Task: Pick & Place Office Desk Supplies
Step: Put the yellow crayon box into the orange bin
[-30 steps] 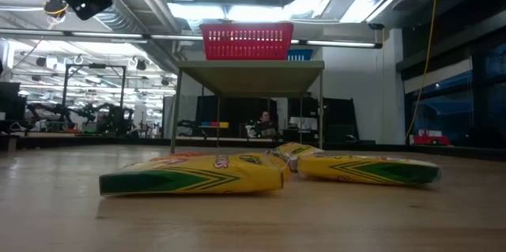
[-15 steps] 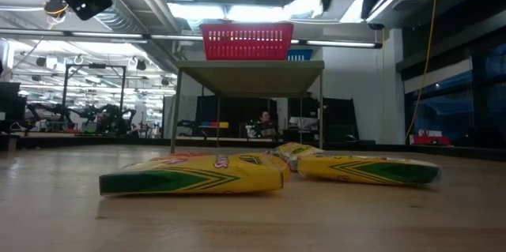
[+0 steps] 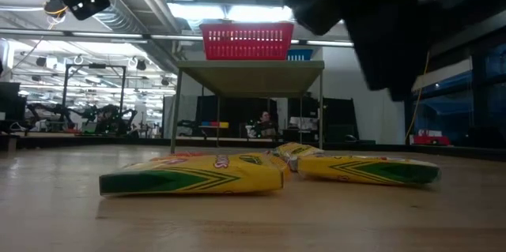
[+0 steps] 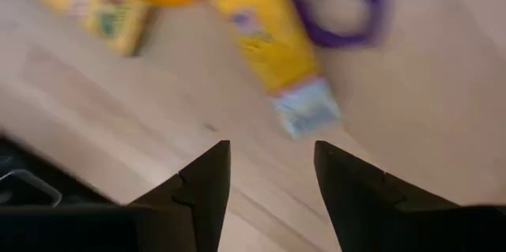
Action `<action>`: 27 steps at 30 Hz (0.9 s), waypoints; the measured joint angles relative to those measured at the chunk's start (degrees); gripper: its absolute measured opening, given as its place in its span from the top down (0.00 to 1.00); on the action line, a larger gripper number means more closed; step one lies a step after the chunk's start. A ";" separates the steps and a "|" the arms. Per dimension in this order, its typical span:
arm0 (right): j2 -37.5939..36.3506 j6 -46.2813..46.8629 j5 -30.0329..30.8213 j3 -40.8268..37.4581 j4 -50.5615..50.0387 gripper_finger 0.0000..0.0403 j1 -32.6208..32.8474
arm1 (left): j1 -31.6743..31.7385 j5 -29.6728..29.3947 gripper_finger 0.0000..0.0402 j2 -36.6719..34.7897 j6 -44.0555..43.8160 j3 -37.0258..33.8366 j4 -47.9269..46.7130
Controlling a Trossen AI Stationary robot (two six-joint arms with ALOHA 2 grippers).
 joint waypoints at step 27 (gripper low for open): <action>0.61 -14.70 3.54 -9.02 8.54 0.37 0.58 | 0.00 -2.94 0.40 0.02 -7.76 0.00 3.44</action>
